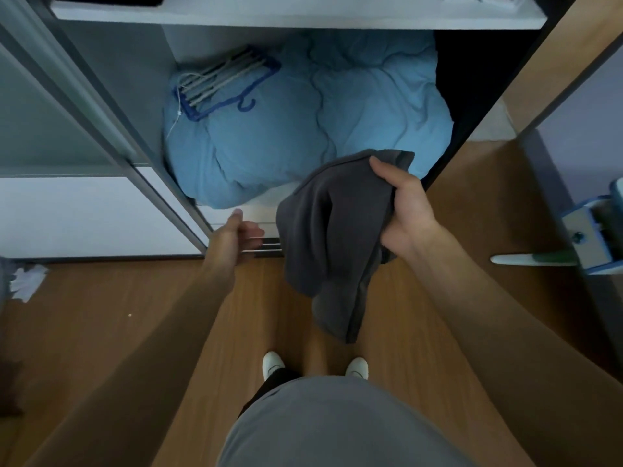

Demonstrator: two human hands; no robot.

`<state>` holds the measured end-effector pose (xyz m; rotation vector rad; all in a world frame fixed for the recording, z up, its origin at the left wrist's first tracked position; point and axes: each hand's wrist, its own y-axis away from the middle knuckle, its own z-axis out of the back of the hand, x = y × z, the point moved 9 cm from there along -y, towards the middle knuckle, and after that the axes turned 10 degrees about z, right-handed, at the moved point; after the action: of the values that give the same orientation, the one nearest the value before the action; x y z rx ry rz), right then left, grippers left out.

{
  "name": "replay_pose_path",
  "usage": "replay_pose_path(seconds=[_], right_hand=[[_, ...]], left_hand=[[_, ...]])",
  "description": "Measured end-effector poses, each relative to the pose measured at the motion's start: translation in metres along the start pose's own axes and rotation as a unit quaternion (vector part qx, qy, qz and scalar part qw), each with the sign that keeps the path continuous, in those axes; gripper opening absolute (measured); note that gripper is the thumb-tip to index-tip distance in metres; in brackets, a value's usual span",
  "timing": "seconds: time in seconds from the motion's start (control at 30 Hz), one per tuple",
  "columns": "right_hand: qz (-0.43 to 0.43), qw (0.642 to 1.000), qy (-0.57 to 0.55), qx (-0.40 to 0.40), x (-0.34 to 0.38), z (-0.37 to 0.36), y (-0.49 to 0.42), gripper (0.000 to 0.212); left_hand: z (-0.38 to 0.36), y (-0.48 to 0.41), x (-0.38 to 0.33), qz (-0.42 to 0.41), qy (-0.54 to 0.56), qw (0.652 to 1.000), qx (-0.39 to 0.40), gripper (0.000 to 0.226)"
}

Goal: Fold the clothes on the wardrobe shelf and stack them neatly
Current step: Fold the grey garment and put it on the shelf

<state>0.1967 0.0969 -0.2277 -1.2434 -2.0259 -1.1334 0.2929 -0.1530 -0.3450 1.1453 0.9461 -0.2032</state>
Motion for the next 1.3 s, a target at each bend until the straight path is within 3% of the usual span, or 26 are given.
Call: replay_pose_path(seconds=[0.13, 0.23, 0.3, 0.4, 0.5, 0.63, 0.77, 0.9, 1.03, 1.13, 1.3], right_hand=[[-0.011, 0.999, -0.024, 0.02, -0.005, -0.003, 0.002, 0.031], [-0.034, 0.998, -0.032, 0.046, -0.009, -0.011, 0.005, 0.028], [-0.043, 0.997, -0.033, 0.06, -0.005, -0.016, 0.005, 0.027], [-0.054, 0.997, -0.012, 0.051, 0.008, -0.012, -0.002, 0.033], [-0.076, 0.997, 0.004, 0.014, 0.016, 0.006, -0.013, 0.042], [-0.025, 0.999, 0.018, 0.008, 0.012, 0.029, -0.018, 0.052], [-0.043, 0.988, 0.126, 0.072, -0.026, 0.016, -0.003, 0.047], [0.013, 0.998, 0.053, 0.019, -0.012, 0.003, -0.006, 0.036], [-0.014, 1.0, 0.02, 0.012, 0.002, -0.015, -0.007, 0.033], [-0.053, 0.997, 0.055, 0.032, 0.002, -0.027, -0.006, 0.031], [-0.063, 0.992, 0.07, 0.08, 0.015, -0.021, -0.01, 0.026]], left_hand=[[-0.063, 0.021, 0.02, 0.021, -0.082, 0.977, 0.196, 0.076], [-0.098, 0.033, 0.018, 0.048, -0.028, 0.951, 0.303, 0.051], [-0.106, 0.036, 0.002, 0.046, 0.027, 0.942, 0.332, 0.049], [-0.11, 0.038, -0.027, 0.014, 0.085, 0.941, 0.328, 0.059], [-0.103, 0.043, -0.059, -0.029, 0.121, 0.956, 0.264, 0.041], [-0.094, 0.053, -0.083, 0.019, 0.174, 0.958, 0.227, 0.037], [-0.097, 0.064, -0.094, 0.04, 0.171, 0.958, 0.225, 0.037], [-0.082, 0.06, -0.101, -0.002, 0.216, 0.938, 0.272, 0.04], [-0.063, 0.047, -0.076, 0.009, 0.214, 0.924, 0.317, 0.066], [-0.073, 0.052, -0.063, 0.009, 0.155, 0.929, 0.335, 0.056], [-0.062, 0.039, -0.089, -0.021, 0.186, 0.949, 0.256, 0.038]])
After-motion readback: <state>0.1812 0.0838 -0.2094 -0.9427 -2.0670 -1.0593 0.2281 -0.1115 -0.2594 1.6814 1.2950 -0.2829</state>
